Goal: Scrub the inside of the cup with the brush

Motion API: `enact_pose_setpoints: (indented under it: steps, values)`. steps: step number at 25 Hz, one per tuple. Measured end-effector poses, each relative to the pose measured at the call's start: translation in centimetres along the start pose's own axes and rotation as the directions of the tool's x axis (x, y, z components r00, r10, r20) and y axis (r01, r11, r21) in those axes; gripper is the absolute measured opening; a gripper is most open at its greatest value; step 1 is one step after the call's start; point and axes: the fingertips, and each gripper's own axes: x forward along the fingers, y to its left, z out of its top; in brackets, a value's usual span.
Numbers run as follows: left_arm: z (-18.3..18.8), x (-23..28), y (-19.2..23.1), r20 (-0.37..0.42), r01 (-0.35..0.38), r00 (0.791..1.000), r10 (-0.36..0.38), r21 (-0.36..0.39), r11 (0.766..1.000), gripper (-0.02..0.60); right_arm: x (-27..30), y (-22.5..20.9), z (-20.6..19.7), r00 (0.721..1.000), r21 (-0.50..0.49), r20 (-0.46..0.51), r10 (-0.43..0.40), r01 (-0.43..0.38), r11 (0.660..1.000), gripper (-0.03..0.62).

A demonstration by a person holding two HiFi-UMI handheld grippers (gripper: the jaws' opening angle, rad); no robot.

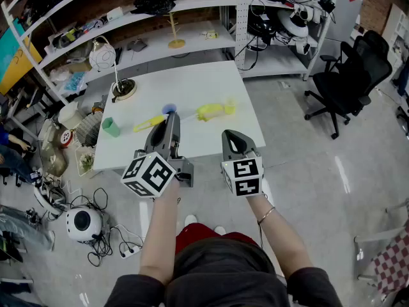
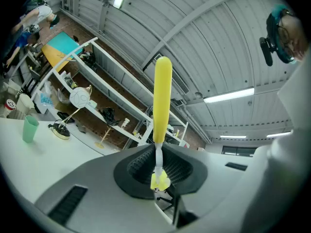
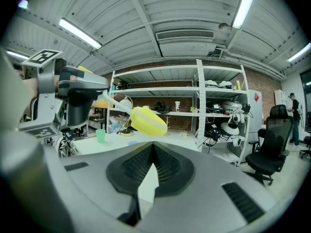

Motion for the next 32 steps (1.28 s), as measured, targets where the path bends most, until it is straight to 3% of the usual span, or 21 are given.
enact_pose_setpoints:
  steps: [9, 22, 32]
  values:
    - [-0.1, 0.0, 0.3, 0.001, 0.002, 1.0, -0.002, -0.002, 1.0, 0.041, 0.2, 0.0, -0.6, 1.0, 0.025, 0.005, 0.002, -0.002, 1.0, 0.018]
    - [0.2, 0.9, 0.8, 0.004, -0.056, 0.998, 0.056, 0.028, 0.998, 0.041, 1.4, -4.0, -4.6, 0.991, 0.033, -0.119, -0.061, 0.065, 0.997, 0.018]
    - [0.2, 3.4, 2.1, 0.0, -0.061, 0.998, 0.061, 0.02, 0.998, 0.041, 4.2, -5.7, -5.6, 0.984, 0.04, -0.158, -0.085, 0.092, 0.995, 0.02]
